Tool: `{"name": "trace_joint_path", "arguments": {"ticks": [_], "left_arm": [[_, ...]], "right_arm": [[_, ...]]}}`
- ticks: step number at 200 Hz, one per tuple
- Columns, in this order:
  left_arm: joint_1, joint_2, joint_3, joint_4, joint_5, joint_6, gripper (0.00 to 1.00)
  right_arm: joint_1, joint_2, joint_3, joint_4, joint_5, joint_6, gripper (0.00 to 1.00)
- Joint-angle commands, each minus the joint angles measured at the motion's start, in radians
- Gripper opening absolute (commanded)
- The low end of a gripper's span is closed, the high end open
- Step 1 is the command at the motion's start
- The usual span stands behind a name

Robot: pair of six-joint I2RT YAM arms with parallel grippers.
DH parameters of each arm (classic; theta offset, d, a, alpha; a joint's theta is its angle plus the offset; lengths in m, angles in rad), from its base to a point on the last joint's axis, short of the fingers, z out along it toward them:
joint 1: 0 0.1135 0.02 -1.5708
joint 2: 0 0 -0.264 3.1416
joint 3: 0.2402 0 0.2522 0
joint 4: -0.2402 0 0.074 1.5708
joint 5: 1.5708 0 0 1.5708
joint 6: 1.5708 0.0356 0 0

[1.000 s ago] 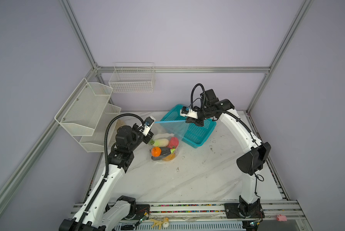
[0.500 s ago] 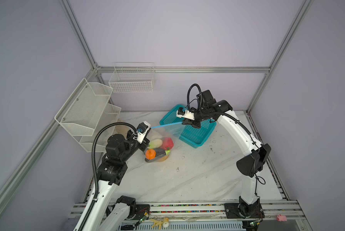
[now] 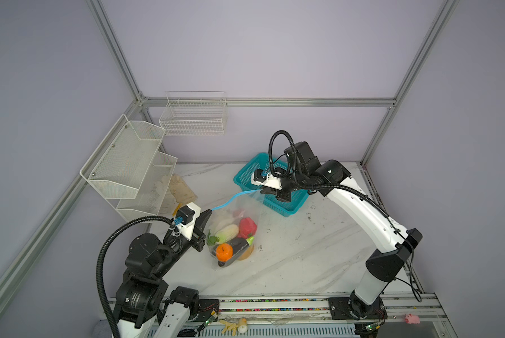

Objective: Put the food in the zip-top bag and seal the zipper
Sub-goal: 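Lower the sealed bag onto the table and open both grippers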

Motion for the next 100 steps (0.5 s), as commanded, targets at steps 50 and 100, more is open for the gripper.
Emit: {"name": "trace_joint_path", "arguments": {"ticks": [50, 100], "left_arm": [[0.001, 0.280, -0.092, -0.008, -0.317, -0.356, 0.00], [0.117, 0.557, -0.100, 0.121, -0.423, -0.348, 0.02]], "right_arm": [[0.002, 0.316, 0.114, 0.125, -0.043, 0.004, 0.16], [-0.048, 0.609, 0.423, 0.141, -0.045, 0.013, 0.62]]}}
